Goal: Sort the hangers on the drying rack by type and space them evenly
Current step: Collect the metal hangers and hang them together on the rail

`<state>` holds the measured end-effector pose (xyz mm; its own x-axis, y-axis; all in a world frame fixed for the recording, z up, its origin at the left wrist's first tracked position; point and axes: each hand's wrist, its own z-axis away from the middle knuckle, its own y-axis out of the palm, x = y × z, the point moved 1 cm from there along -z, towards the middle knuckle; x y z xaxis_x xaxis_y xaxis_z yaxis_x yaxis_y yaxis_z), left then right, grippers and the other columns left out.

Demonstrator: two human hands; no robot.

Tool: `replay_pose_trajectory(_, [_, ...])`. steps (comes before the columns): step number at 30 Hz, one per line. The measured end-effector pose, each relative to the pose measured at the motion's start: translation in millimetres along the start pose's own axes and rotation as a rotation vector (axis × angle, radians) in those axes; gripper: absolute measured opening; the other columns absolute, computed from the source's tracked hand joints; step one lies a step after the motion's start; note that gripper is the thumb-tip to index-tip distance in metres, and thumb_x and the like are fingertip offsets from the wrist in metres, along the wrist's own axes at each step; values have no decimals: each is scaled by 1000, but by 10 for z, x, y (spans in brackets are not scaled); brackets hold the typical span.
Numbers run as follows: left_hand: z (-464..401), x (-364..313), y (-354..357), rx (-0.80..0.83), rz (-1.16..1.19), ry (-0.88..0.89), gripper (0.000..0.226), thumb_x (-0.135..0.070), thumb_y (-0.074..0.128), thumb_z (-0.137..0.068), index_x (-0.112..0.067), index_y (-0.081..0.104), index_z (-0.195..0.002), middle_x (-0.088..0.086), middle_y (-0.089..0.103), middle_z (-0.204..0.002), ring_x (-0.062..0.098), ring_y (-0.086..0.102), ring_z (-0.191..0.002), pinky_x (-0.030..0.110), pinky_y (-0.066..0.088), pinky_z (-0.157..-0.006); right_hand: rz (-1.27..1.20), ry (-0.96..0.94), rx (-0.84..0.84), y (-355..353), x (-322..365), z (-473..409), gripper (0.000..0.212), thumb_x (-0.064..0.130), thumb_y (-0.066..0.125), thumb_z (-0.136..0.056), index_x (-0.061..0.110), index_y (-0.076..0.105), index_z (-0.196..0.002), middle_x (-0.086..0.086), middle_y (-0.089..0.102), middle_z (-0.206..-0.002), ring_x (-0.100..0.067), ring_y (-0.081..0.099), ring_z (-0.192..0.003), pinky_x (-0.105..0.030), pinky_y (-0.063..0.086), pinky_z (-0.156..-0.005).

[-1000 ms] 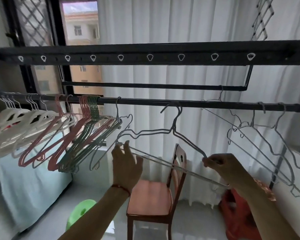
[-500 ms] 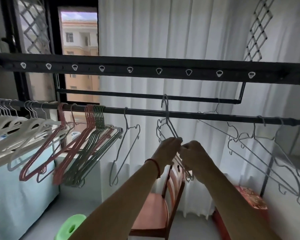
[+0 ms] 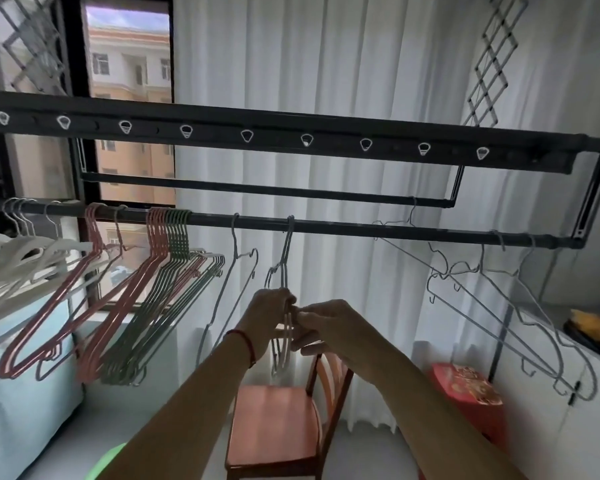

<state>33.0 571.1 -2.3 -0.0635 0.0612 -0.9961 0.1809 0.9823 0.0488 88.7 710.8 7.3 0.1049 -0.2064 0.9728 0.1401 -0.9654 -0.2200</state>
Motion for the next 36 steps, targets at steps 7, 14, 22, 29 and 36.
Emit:
replay_pose_trajectory(7, [-59, 16, -130, -52, -377, -29, 18, -18, 55, -93, -1, 59, -89, 24, 71, -88, 30, 67, -66, 49, 59, -76, 102, 35, -241, -375, -370, -123, 19, 11, 56, -97, 5, 74, -101, -11, 73, -85, -20, 71, -71, -31, 57, -69])
replay_pose_trajectory(14, [303, -280, 561, -333, -999, 628, 45, -28, 58, -86, -16, 53, -129, 7, 57, -123, 25, 47, -118, 38, 44, -96, 85, 139, -569, -1181, -986, -372, 22, 10, 51, -94, 12, 71, -101, -7, 73, -91, -21, 72, -78, -38, 60, -77])
replay_pose_trajectory(22, [-591, 269, 1760, 169, -130, 154, 22, -26, 61, -89, -21, 72, -108, -2, 71, -101, 20, 64, -94, 32, 53, -80, 102, 63, -679, -2420, -1271, -1171, 47, 26, 43, -96, 24, 48, -143, -1, 46, -151, -23, 43, -137, -49, 38, -113])
replay_pose_trajectory(29, [-1603, 607, 2258, 150, 207, -232, 29, -30, 63, -86, -13, 74, -106, 12, 74, -109, 32, 68, -105, 46, 56, -93, -132, 112, -685, -3457, -1461, -2042, 67, 32, 45, -86, 14, 36, -150, -7, 33, -158, -27, 35, -142, -50, 30, -118])
replay_pose_trajectory(36, [-2185, 780, 2566, 108, 235, -247, 27, -29, 61, -89, -13, 70, -109, 12, 73, -109, 32, 68, -104, 47, 57, -91, -419, 286, -972, -4137, -1741, -2491, 100, 73, 47, -75, 6, 35, -148, -11, 50, -136, -35, 53, -121, -47, 47, -96])
